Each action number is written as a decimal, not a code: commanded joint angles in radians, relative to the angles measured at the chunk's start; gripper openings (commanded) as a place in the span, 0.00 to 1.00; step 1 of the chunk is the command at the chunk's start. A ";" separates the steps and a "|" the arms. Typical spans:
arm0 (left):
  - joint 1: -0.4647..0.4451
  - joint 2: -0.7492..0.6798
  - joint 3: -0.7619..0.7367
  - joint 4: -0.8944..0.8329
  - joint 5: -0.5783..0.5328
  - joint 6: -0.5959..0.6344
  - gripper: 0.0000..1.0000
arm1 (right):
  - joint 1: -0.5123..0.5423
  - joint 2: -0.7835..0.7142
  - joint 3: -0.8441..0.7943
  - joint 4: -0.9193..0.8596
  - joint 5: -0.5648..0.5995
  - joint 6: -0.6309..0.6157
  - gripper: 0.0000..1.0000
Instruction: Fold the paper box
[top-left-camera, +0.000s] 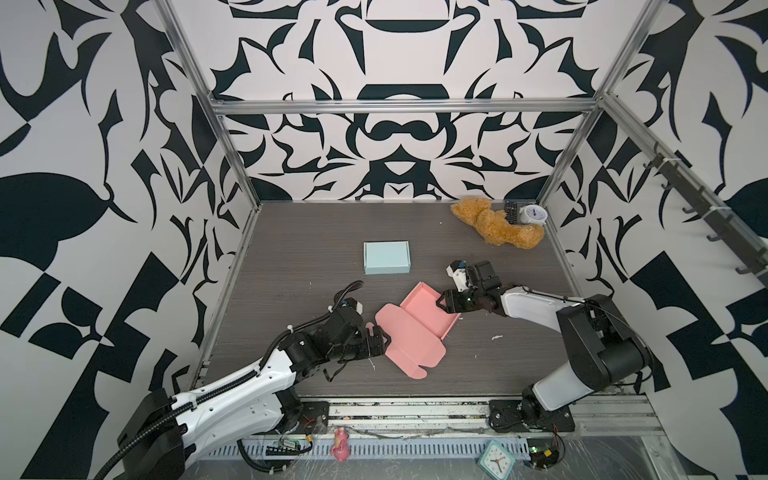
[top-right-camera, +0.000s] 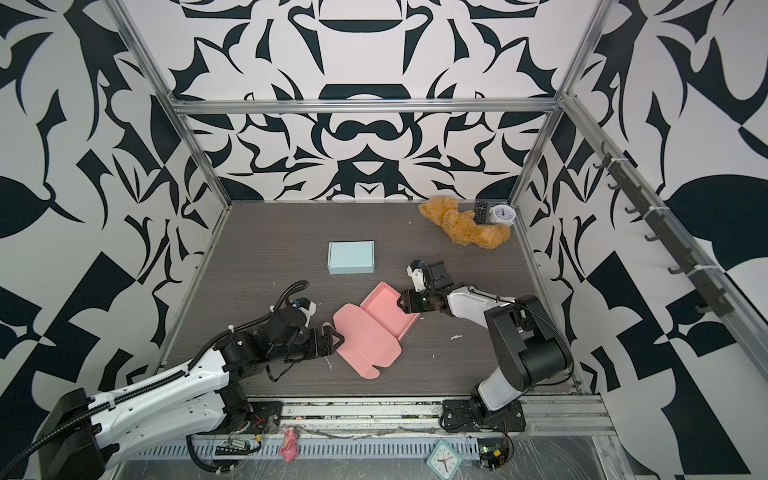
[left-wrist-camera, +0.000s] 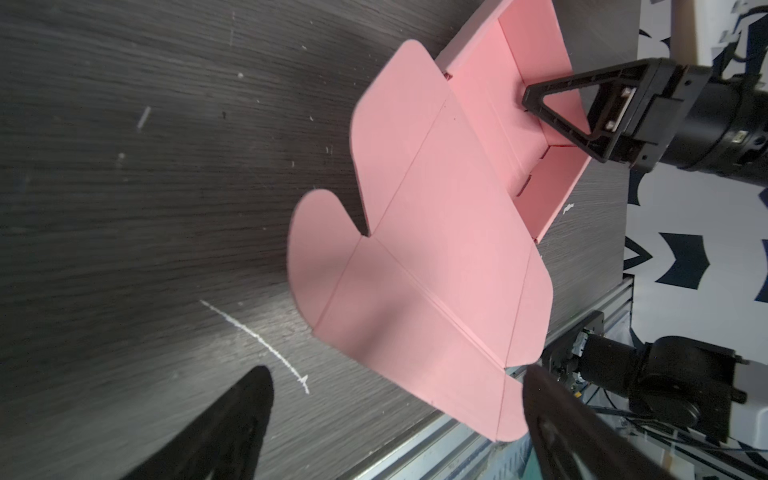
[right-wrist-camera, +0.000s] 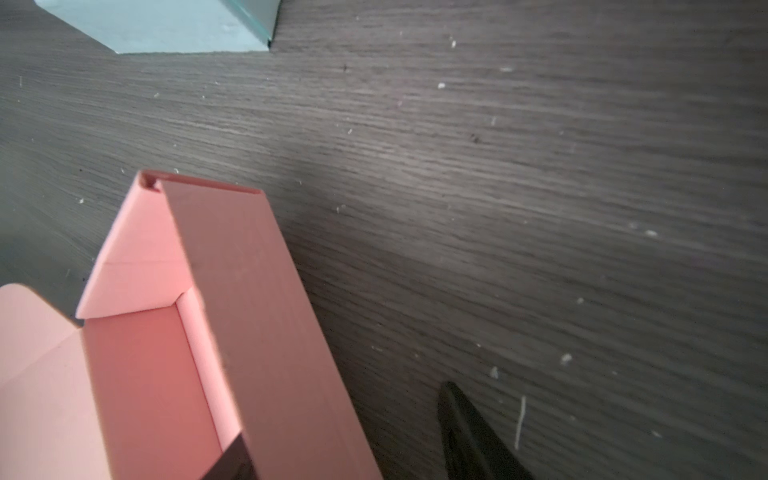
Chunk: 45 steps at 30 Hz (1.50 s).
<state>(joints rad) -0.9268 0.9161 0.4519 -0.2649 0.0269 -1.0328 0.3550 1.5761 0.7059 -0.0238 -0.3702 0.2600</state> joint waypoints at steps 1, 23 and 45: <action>-0.017 0.022 -0.036 0.087 -0.013 -0.082 0.92 | -0.004 0.011 -0.006 0.015 -0.014 -0.008 0.59; -0.061 0.150 -0.056 0.328 -0.096 -0.213 0.33 | -0.005 -0.087 -0.022 -0.008 -0.028 0.000 0.60; -0.062 0.092 -0.004 0.253 -0.104 -0.185 0.11 | -0.004 -0.637 -0.077 -0.164 0.048 -0.025 0.65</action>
<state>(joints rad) -0.9852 1.0302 0.4149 0.0460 -0.0639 -1.2411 0.3546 1.0191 0.6437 -0.2142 -0.3214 0.2558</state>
